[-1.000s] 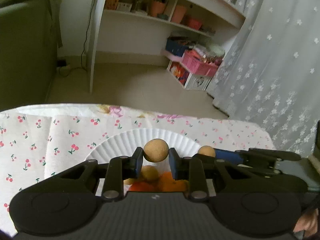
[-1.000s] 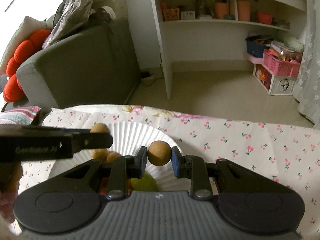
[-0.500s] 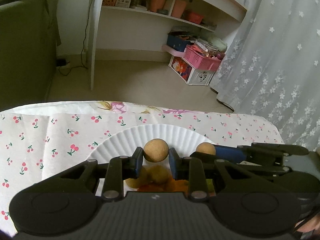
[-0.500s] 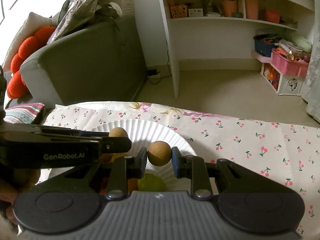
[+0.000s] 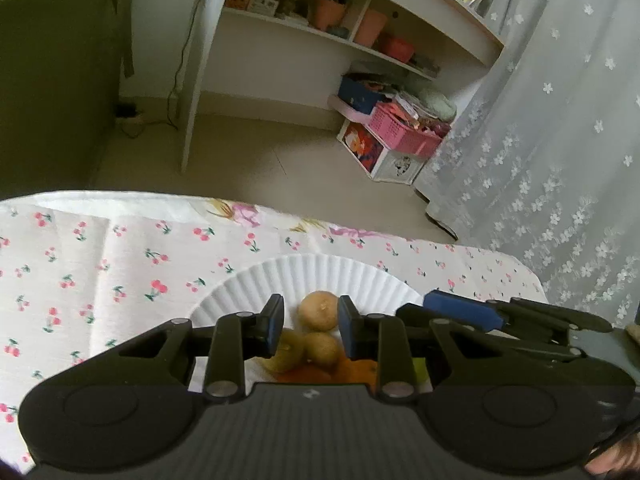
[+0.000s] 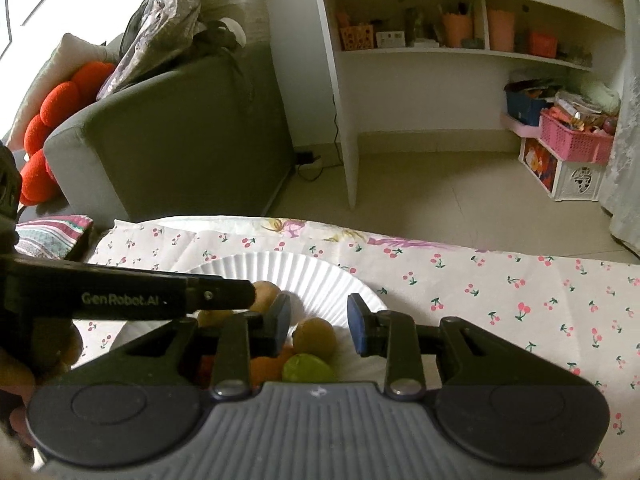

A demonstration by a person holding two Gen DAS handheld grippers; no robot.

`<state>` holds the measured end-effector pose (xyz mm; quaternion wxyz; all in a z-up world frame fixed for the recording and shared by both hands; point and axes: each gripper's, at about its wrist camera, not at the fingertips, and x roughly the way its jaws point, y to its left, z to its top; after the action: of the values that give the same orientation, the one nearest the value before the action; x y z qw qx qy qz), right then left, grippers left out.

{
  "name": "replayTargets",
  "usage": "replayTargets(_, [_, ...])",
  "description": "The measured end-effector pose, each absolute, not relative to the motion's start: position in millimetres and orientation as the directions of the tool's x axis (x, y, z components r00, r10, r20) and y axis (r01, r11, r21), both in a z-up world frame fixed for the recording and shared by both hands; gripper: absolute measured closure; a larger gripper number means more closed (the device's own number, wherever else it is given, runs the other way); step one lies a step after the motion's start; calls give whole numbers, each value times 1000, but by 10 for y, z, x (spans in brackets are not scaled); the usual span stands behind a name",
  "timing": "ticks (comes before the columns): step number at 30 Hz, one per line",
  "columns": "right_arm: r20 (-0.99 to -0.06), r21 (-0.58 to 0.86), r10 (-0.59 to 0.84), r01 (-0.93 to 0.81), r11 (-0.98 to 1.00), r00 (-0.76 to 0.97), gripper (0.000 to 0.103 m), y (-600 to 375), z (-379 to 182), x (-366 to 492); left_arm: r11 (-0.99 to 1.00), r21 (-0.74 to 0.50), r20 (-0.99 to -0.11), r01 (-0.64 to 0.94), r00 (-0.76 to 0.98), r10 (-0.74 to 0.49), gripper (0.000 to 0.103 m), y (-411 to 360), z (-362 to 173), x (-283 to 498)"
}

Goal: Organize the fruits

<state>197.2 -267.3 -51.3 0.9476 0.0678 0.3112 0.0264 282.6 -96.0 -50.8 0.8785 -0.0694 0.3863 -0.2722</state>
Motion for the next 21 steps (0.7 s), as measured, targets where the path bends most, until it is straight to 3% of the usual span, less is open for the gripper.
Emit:
replayTargets(9, [-575,108,79,-20,994,814,73,-2575,-419,1850,891,-191,-633,412,642,-433,82,-921,-283,2512])
replayTargets(15, [-571,47,64,-45,998,819,53,-2369,-352,1765,919,-23,-617,394,717,-323,76,-908,-146,2191])
replayTargets(21, [-602,-69,11,-66,995,798,39,-2179,-381,1535,924,93,-564,371,784,-258,62,-832,7,1804])
